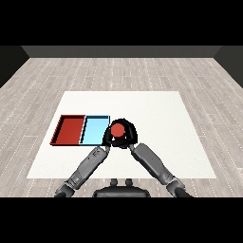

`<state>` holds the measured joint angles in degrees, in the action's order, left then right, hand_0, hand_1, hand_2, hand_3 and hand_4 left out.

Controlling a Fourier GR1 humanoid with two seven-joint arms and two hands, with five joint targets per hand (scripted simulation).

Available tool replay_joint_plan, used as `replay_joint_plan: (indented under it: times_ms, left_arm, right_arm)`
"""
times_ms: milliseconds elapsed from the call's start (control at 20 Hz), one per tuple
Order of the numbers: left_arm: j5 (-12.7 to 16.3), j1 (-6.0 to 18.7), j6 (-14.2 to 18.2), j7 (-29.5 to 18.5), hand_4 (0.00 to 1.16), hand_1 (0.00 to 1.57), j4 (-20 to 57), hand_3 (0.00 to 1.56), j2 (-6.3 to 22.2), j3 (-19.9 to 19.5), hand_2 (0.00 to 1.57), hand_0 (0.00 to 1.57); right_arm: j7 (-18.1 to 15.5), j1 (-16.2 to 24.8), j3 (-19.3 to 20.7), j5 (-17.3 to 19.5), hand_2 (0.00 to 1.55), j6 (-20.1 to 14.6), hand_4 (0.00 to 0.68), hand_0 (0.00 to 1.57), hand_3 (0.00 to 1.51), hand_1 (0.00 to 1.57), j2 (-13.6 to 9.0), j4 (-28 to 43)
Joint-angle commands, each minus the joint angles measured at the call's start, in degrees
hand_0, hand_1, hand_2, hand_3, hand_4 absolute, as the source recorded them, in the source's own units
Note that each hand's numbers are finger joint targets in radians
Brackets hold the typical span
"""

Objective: Pick the red can and put it in the red box

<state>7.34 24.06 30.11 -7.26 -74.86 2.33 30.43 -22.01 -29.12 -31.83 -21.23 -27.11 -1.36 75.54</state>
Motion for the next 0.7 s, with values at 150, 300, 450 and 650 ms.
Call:
replay_joint_plan:
  times_ms: [150,300,450,650]
  left_arm:
    - [1.6,4.3,7.7,2.4,0.86,1.57,1.3,1.34,-2.2,6.0,1.50,1.57]
    - [-0.3,2.4,3.4,3.2,0.87,1.57,-1.1,1.40,-2.2,2.8,1.51,1.57]
    - [1.7,2.2,4.5,-1.4,0.88,1.57,1.7,1.42,-2.2,2.7,1.53,1.57]
    - [0.9,1.1,2.0,-1.6,1.03,1.57,-0.1,1.47,-2.2,0.7,1.55,1.57]
  right_arm:
    - [3.0,2.0,-2.1,2.9,1.45,-1.8,0.541,1.52,1.39,1.52,1.3,5.8]
    - [-1.7,-1.3,-6.4,-2.0,1.46,-6.3,0.544,1.52,1.40,1.52,1.3,1.0]
    - [0.9,1.6,-2.1,1.3,1.46,-1.9,0.549,1.52,1.40,1.52,1.3,4.5]
    - [-3.2,2.8,-4.3,-4.2,1.41,0.1,0.471,1.40,1.37,1.40,1.3,2.4]
